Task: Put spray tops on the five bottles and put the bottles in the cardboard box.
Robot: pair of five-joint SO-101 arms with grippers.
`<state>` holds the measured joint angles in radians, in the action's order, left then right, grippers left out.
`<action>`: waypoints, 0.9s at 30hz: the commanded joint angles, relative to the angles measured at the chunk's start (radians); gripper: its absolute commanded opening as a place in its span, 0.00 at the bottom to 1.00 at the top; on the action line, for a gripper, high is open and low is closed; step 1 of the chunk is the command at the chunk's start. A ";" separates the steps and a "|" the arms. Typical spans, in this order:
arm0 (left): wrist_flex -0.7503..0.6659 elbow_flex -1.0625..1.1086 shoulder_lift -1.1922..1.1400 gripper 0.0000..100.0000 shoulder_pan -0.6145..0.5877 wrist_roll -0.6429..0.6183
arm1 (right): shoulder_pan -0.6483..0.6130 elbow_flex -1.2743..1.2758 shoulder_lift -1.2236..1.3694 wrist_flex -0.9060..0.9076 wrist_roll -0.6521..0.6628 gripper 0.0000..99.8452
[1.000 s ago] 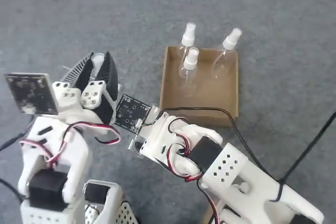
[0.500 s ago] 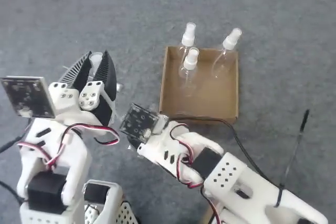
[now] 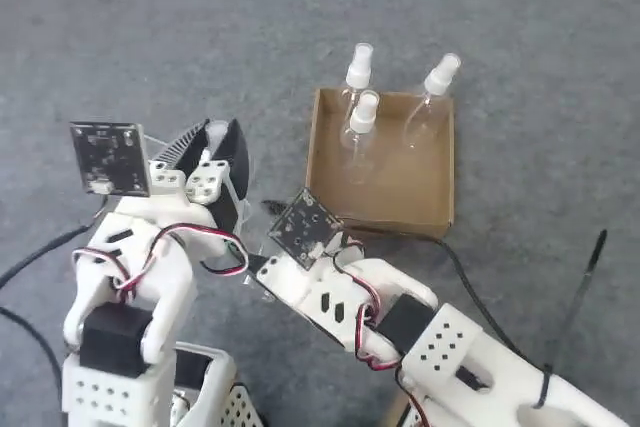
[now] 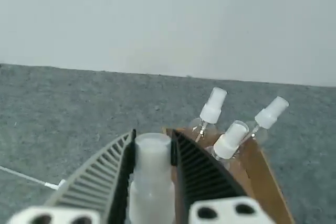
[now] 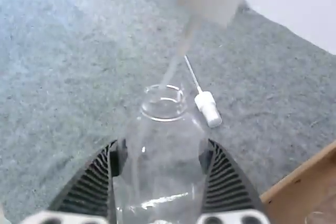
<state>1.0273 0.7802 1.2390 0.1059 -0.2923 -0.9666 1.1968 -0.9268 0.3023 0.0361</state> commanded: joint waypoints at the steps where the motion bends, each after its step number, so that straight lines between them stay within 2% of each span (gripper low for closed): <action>1: 0.025 -0.018 0.002 0.05 0.005 0.002 | -0.002 0.005 -0.067 -0.025 -0.012 0.01; 5: 0.083 -0.091 0.002 0.14 0.006 0.072 | 0.013 0.008 -0.093 -0.018 -0.011 0.01; 13: 0.112 -0.229 -0.008 0.14 -0.003 0.104 | 0.058 0.009 -0.088 -0.015 -0.012 0.01; 19: 0.064 -0.179 -0.011 0.14 -0.103 0.110 | 0.058 0.029 -0.094 -0.016 -0.011 0.01; 23: 0.017 -0.097 -0.011 0.14 -0.181 0.172 | 0.058 0.029 -0.094 -0.016 -0.011 0.01; 27: 0.006 -0.030 -0.011 0.14 -0.209 0.207 | 0.058 0.029 -0.094 -0.015 -0.011 0.01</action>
<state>1.0625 0.7327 1.2405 -0.0859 -0.1143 -0.9206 1.2367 -0.9851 0.3007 0.0361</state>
